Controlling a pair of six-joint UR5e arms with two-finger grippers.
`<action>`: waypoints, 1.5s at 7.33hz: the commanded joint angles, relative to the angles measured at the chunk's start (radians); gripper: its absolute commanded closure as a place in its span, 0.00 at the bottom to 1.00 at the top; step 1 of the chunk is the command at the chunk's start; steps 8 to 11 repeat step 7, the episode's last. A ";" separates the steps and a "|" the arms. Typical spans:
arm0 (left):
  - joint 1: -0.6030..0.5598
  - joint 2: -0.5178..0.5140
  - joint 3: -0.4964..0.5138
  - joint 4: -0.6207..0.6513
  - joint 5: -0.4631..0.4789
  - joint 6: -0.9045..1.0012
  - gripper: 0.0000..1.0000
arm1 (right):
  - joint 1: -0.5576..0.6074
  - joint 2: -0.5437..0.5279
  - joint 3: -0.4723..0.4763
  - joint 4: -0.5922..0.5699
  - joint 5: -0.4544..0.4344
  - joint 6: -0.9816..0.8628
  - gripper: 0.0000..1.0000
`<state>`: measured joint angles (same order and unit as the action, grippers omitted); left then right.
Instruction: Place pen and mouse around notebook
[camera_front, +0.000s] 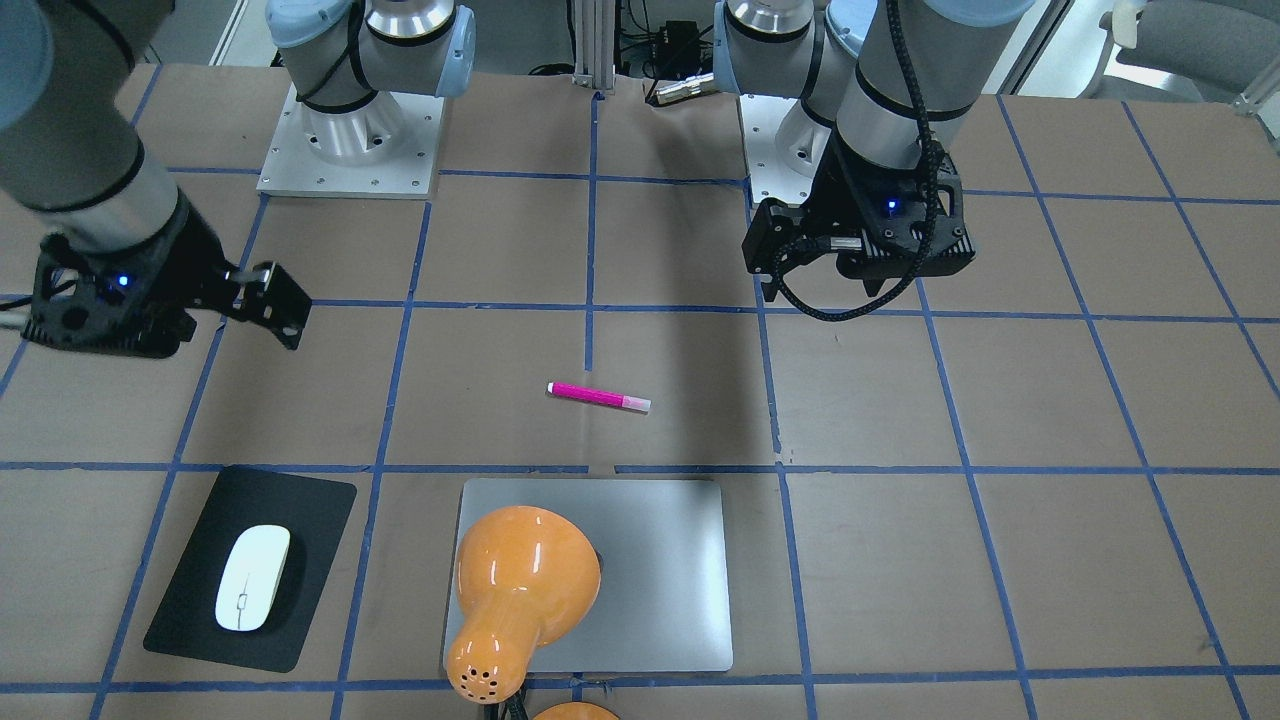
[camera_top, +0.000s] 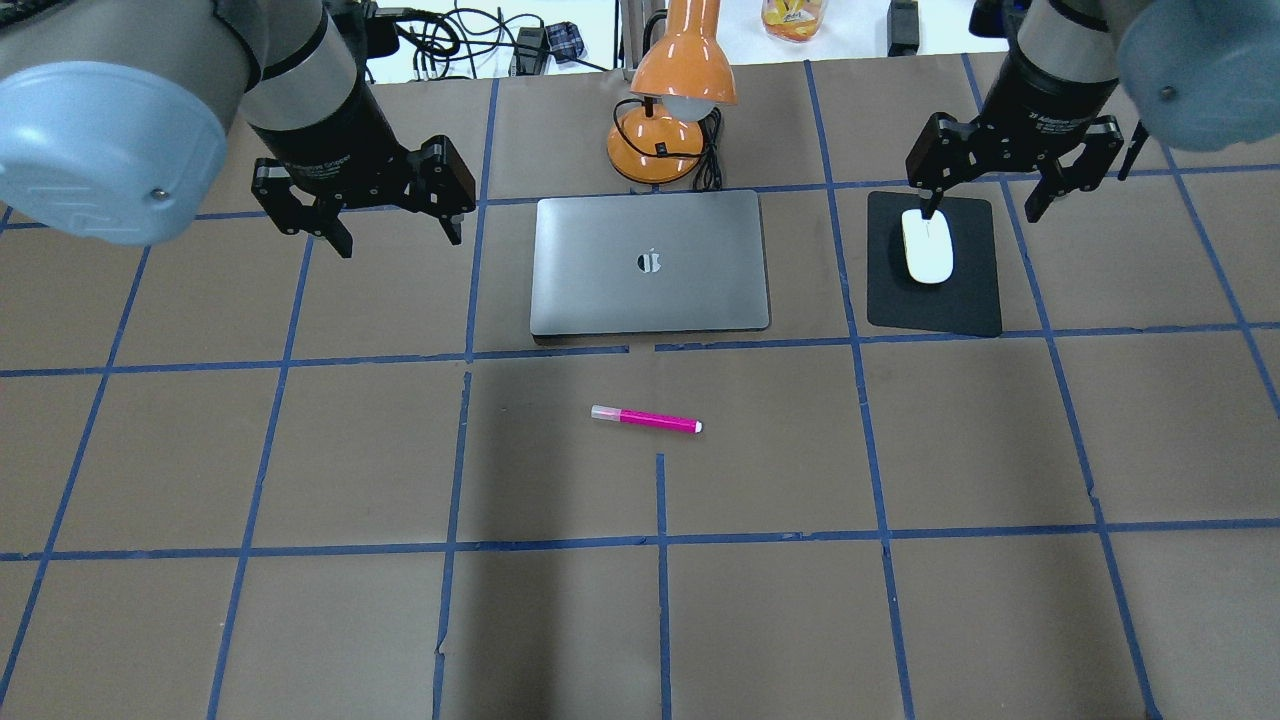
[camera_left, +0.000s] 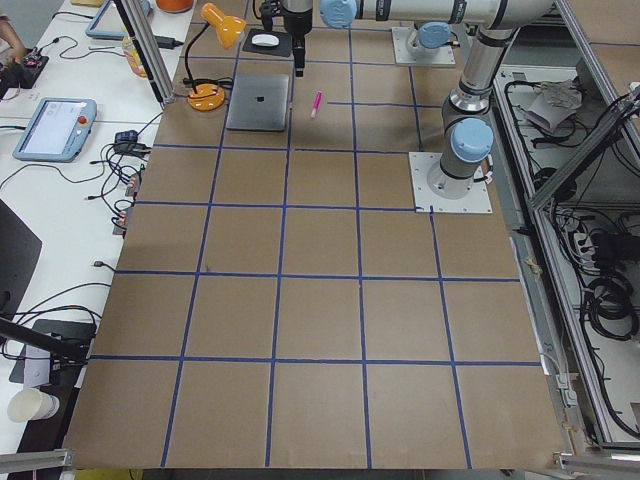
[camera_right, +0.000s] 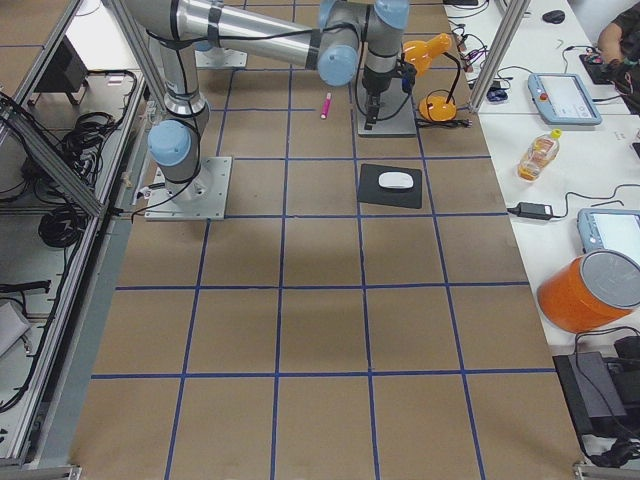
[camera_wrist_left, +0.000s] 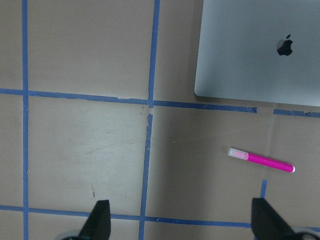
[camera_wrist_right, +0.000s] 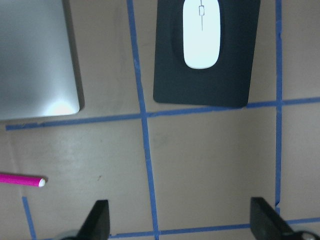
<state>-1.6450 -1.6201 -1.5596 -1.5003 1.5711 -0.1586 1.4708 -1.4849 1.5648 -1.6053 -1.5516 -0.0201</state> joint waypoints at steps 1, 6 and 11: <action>0.011 0.014 -0.003 -0.001 -0.002 0.002 0.00 | 0.008 -0.093 0.012 0.125 0.024 -0.001 0.00; 0.007 0.017 0.001 0.008 0.015 -0.007 0.00 | 0.068 -0.120 0.034 0.131 0.002 0.118 0.00; 0.010 0.017 0.009 0.006 0.009 -0.007 0.00 | 0.069 -0.138 0.043 0.131 0.004 0.121 0.00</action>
